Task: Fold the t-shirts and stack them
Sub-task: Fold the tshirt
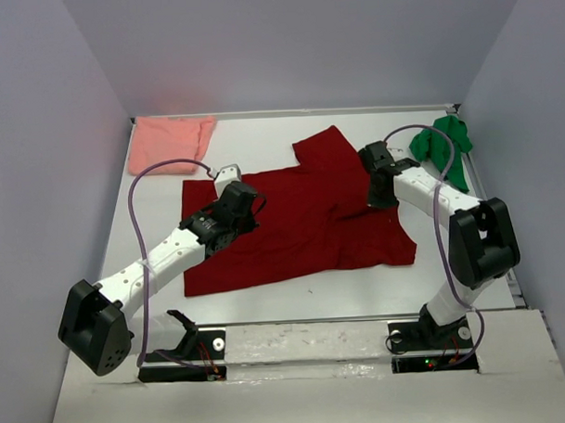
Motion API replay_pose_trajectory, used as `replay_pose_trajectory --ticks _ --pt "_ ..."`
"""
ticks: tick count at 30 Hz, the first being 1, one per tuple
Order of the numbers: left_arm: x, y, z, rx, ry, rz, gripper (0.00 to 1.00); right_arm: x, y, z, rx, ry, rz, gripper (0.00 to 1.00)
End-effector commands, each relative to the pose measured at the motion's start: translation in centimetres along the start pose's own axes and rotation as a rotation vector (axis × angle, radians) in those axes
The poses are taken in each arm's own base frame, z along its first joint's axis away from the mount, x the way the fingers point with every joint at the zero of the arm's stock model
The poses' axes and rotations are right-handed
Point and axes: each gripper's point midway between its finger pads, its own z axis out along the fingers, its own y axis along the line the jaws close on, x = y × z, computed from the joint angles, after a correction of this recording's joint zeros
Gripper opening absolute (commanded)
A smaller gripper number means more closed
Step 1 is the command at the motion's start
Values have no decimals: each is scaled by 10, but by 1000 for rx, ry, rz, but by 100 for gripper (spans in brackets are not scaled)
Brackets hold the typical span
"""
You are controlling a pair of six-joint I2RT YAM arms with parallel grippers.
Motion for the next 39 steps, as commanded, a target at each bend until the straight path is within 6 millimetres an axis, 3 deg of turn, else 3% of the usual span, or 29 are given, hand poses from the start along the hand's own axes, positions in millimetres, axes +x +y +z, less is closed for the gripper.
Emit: replay_pose_trajectory --ticks 1,10,19,28,39 --pt "-30 -17 -14 54 -78 -7 0 9 0 10 33 42 3 0" --pt "-40 -21 -19 67 -96 3 0 43 -6 32 88 120 72 0" --pt "-50 -16 -32 74 -127 -4 0 79 -4 37 90 208 212 0" --pt "-51 -16 -34 91 -123 -2 0 110 -17 25 94 247 330 0" --pt "-49 -16 -39 113 -118 -7 0 134 -43 4 162 262 448 0"
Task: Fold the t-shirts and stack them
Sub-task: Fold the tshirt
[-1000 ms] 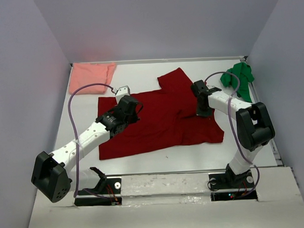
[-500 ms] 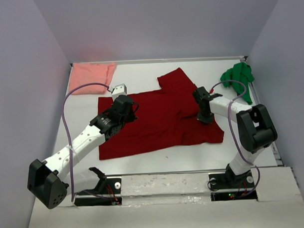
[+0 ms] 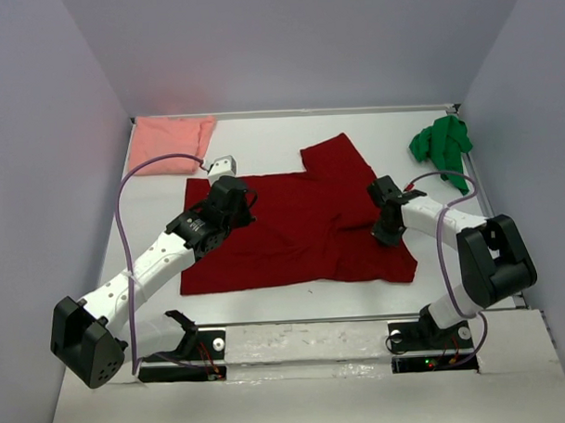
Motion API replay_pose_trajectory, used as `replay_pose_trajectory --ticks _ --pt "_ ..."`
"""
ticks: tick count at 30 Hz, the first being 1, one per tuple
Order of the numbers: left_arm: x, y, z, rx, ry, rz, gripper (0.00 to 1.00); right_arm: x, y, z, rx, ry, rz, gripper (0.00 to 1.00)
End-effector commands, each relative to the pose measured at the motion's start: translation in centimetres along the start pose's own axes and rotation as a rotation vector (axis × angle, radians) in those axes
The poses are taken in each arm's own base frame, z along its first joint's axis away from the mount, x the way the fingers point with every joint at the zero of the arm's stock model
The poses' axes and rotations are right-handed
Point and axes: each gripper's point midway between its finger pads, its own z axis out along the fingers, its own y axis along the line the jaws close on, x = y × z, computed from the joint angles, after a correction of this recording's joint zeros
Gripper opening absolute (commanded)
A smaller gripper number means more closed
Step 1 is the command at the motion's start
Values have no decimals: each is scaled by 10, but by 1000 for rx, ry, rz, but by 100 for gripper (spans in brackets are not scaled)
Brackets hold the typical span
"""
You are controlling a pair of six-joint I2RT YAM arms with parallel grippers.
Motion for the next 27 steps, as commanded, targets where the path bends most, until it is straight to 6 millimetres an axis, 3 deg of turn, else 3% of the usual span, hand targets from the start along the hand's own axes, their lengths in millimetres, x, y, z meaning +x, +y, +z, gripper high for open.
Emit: replay_pose_trajectory --ticks 1,7,16,20,22,27 --pt "-20 -8 -13 39 -50 -11 0 22 -37 -5 117 58 57 0" --pt "-21 -6 -20 48 -56 -16 0 20 -61 -22 168 20 115 0" --pt "-22 -9 -25 68 -56 -25 0 23 -76 -31 181 10 100 0" --pt "-24 -8 -26 69 -65 -25 0 -2 -65 -48 117 -71 61 0" --pt "-23 -6 -23 56 -71 -23 0 -22 -57 -66 58 -143 42 0" --pt "-33 -6 -12 -3 -75 -1 0 -73 -9 -124 -169 -292 -51 0"
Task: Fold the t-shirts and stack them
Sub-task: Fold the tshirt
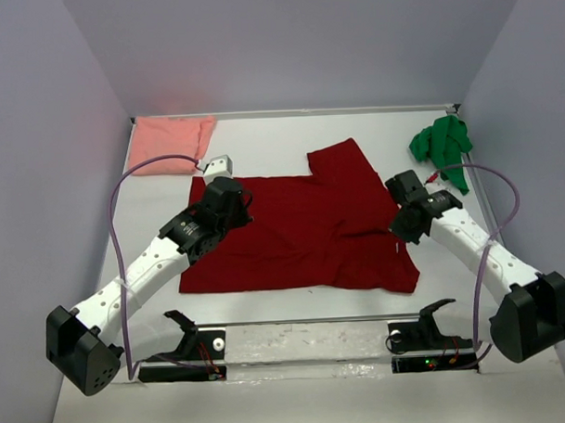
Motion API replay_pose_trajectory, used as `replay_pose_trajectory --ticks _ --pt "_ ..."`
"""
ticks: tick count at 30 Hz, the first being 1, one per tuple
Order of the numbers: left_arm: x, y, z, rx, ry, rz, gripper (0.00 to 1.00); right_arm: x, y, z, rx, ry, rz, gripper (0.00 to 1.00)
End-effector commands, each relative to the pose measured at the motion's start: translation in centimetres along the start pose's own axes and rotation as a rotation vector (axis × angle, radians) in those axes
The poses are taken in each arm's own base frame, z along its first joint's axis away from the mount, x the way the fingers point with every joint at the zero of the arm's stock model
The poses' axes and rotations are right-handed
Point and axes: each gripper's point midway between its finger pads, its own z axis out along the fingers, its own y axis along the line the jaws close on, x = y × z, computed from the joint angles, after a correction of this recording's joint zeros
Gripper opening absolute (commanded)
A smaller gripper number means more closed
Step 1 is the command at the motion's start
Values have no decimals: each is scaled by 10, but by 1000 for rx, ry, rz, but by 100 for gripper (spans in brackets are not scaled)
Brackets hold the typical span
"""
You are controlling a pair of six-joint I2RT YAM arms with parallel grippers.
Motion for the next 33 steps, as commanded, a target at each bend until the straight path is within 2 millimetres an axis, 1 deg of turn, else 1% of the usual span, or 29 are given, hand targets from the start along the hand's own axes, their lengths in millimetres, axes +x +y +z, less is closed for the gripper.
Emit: replay_pose_trajectory --ticks 1,3,4,5,6,7,8,9,10,11,12,14,15,16,17,18,19,20,21,22,23,24,25,26,27,29,30,31,33 --pt "-28 -5 3 -46 -54 19 0 -70 46 -53 -182 -203 -100 0" --pt "-34 -9 9 -64 -47 29 0 -82 66 -60 -235 -224 -169 1" --pt "-36 -10 12 -75 -42 37 1 -88 72 -60 -231 -233 -227 7" --pt "-40 -12 14 -84 -41 37 4 -96 87 -59 -231 -232 -264 12" --pt "-37 -11 21 -110 -18 50 7 -100 95 -56 -224 -226 -303 15" --pt "-50 -18 20 -106 -37 41 16 -112 112 -53 -214 -235 -346 36" --pt "-48 -18 29 -128 -12 56 22 -118 120 -49 -214 -230 -372 46" --pt "-67 -22 28 -133 -43 41 25 -123 131 -50 -230 -228 -395 53" --pt "-72 -21 32 -147 -40 40 32 -139 147 -48 -245 -247 -401 58" --pt "-79 -21 35 -159 -39 33 37 -139 146 -47 -263 -230 -420 59" --pt "-84 -18 39 -172 -38 33 42 -151 165 -46 -301 -228 -419 60" --pt "-106 -8 54 -200 -37 -5 45 -167 182 -39 -393 -188 -434 60" --pt "-112 -9 65 -183 -23 -22 45 -188 195 -33 -392 -184 -441 58" --pt "-119 -3 74 -185 -21 -34 45 -201 201 -28 -384 -199 -454 58" --pt "-134 14 82 -210 -38 -58 45 -208 201 -19 -359 -182 -471 58" --pt "-129 25 100 -243 -7 -52 45 -218 204 -9 -342 -175 -477 58" --pt "-149 32 103 -275 -39 -56 45 -242 222 5 -357 -199 -489 55" --pt "-156 38 106 -312 -45 -38 45 -246 234 12 -386 -206 -520 54" --pt "-162 47 117 -368 -64 11 45 -261 244 10 -417 -248 -535 54" --pt "-166 50 122 -389 -72 25 45 -257 248 37 -395 -237 -587 54" --pt "-169 55 125 -409 -76 23 45 -272 253 45 -409 -289 -579 56" --pt "-179 57 129 -402 -118 6 45 -275 256 53 -429 -303 -586 57" --pt "-175 59 136 -376 -114 18 45 -263 261 66 -460 -275 -608 58" --pt "-177 57 139 -346 -125 18 45 -269 262 72 -466 -295 -597 59" --pt "-184 59 145 -314 -155 4 45 -273 267 76 -477 -318 -594 61" --pt "-188 64 150 -316 -163 -9 45 -266 280 81 -537 -293 -611 61" --pt "-181 70 161 -324 -130 -9 45 -267 284 87 -542 -293 -612 61" --pt "-187 74 163 -324 -126 -18 45 -267 286 90 -545 -291 -611 61" --pt "-185 84 170 -373 -93 -11 45 -260 290 103 -557 -272 -631 61"
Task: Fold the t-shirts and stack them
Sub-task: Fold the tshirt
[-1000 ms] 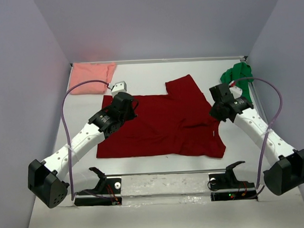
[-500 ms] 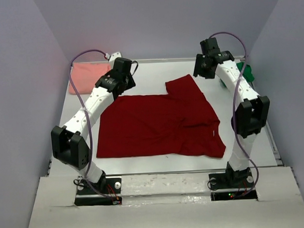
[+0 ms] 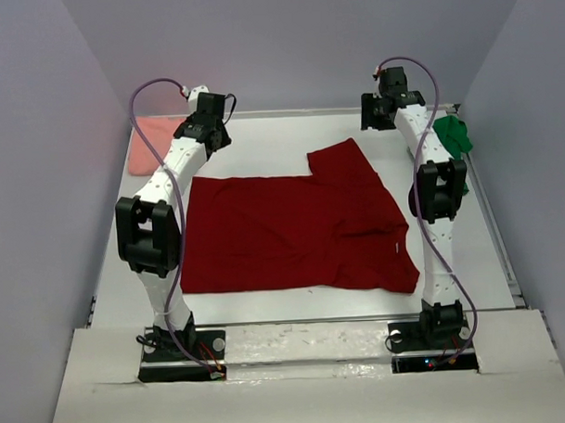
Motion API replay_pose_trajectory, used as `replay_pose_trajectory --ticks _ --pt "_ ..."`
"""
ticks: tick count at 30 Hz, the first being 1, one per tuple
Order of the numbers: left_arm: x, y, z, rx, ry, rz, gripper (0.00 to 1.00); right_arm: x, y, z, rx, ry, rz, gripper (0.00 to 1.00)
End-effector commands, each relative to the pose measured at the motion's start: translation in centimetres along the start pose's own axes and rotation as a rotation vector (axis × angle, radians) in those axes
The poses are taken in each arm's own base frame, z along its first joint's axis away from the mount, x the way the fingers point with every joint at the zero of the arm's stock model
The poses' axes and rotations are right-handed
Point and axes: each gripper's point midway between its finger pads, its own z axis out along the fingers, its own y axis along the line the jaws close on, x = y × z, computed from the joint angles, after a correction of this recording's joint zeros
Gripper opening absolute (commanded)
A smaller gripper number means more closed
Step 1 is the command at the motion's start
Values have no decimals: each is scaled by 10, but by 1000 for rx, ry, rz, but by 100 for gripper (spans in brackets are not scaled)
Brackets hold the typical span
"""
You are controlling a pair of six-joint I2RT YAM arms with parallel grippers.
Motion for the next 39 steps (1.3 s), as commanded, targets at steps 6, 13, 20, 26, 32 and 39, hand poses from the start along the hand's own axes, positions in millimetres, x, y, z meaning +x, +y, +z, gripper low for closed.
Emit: replay_pose_trajectory --ticks 6,13,20,26,32,39 --pt "-28 8 22 -7 -34 -2 45 -13 9 28 -118 -52 -4 61" --pt "-22 -2 28 41 -2 -23 45 11 15 47 -224 18 18 59" --pt "-17 -1 25 51 1 -15 45 27 27 55 -339 64 33 59" --pt "-17 -8 20 95 7 -24 45 37 47 57 -466 91 45 60" --pt "-19 -5 16 87 0 -25 45 35 53 57 -502 81 49 57" --pt "-13 -1 13 78 7 -24 45 29 52 59 -497 53 31 56"
